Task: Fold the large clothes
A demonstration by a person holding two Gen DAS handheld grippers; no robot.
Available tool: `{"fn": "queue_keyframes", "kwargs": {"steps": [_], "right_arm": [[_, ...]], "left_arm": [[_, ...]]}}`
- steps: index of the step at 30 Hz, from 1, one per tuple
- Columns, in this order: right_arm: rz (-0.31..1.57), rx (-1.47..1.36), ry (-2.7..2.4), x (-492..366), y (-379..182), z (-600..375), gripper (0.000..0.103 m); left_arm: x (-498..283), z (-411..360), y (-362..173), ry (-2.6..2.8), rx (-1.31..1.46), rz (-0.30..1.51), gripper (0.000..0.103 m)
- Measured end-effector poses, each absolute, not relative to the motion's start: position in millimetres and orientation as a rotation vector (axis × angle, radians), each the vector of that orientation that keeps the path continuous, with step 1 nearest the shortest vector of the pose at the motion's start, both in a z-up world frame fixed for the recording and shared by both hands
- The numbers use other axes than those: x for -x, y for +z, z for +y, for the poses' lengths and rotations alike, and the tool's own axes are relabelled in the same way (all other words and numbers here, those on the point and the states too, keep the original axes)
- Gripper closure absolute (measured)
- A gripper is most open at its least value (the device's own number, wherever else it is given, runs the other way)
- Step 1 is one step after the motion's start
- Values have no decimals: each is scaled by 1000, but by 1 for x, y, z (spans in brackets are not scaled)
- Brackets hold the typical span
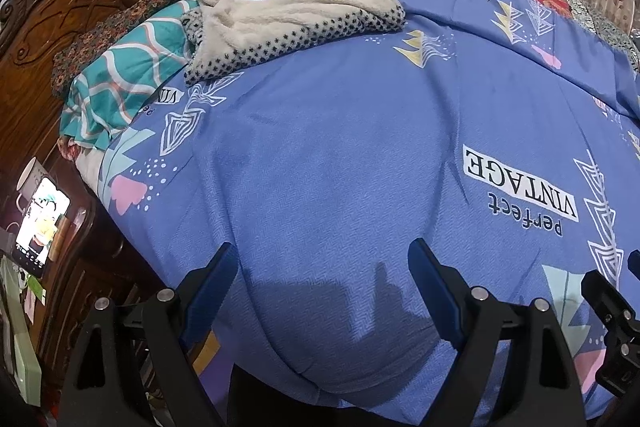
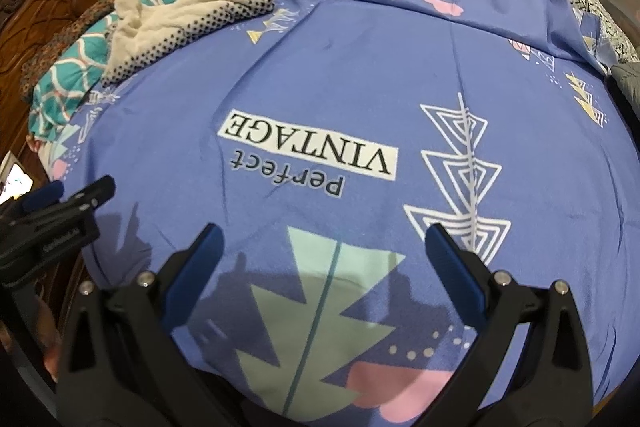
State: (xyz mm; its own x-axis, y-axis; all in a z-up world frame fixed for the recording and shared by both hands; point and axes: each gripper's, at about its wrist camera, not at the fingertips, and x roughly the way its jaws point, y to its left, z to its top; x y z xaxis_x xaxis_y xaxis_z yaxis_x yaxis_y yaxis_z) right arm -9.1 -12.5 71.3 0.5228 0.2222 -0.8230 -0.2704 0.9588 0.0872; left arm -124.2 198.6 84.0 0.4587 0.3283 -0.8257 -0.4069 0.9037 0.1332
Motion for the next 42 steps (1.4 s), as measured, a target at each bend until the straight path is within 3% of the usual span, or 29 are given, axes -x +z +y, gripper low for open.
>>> {"fn": "queue_keyframes", "kwargs": {"steps": [28, 42], "right_arm": [[961, 71, 304, 13, 75, -7, 6], [954, 30, 441, 22, 126, 14, 6]], "left_arm": [[128, 201, 83, 499, 63, 1006, 1], [140, 219, 102, 549, 131, 1000, 1]]}}
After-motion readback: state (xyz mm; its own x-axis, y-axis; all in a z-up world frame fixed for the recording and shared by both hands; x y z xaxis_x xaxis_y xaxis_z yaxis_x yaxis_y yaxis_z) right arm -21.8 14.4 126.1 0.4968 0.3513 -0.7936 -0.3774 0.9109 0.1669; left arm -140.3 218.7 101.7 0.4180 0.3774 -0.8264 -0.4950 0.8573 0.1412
